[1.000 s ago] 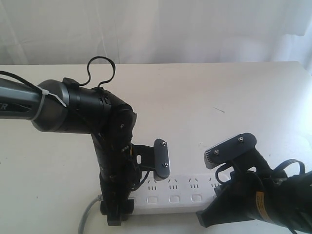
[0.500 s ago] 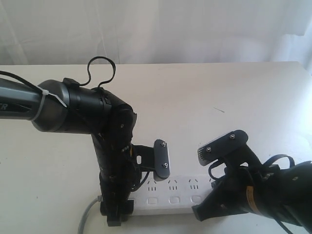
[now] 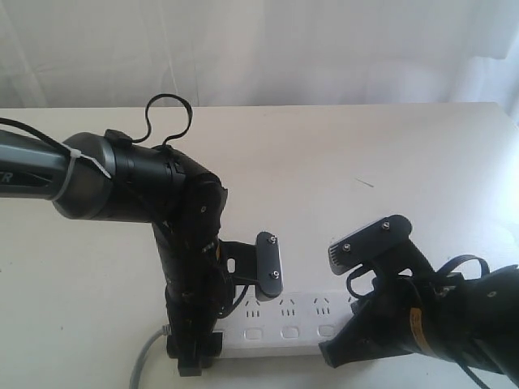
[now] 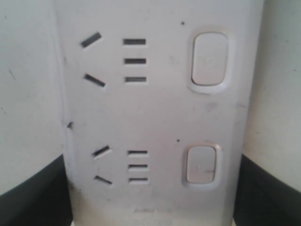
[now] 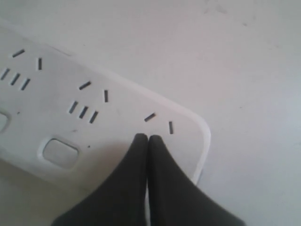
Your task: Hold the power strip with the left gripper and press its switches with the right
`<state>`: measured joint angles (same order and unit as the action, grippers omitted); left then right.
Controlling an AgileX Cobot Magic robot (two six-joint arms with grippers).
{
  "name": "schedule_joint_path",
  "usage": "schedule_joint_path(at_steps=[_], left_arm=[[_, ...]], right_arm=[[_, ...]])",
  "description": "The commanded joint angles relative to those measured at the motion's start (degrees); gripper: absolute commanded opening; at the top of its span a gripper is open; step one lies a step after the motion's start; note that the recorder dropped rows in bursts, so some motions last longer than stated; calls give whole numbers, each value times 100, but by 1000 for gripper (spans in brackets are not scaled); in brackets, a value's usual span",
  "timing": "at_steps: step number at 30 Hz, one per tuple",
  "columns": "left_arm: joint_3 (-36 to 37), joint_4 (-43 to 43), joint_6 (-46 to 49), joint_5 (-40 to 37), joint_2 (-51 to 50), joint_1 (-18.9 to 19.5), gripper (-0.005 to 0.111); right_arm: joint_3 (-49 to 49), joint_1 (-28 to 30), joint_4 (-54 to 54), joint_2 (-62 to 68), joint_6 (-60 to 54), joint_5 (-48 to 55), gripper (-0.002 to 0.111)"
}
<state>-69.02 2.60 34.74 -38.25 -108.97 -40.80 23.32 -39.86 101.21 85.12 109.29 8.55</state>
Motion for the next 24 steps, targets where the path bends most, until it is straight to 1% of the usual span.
schedule_joint_path(at_steps=[1,9,16,21,24], left_arm=[[39,-125,18,-339,35,7,0],[39,-125,18,-350,35,7,0],[39,-125,18,-350,35,7,0],[39,-125,18,-350,35,7,0],[39,-125,18,-350,35,7,0]], right_arm=[[-188,32,-126,-213,26,-625,0],[-258,32,-126,-415,26,-716,0],[-342,32,-126,-415,26,-553,0],[-380,32,-126,-415,26,-887,0],[-458,32,-126,-415,26,-773,0]])
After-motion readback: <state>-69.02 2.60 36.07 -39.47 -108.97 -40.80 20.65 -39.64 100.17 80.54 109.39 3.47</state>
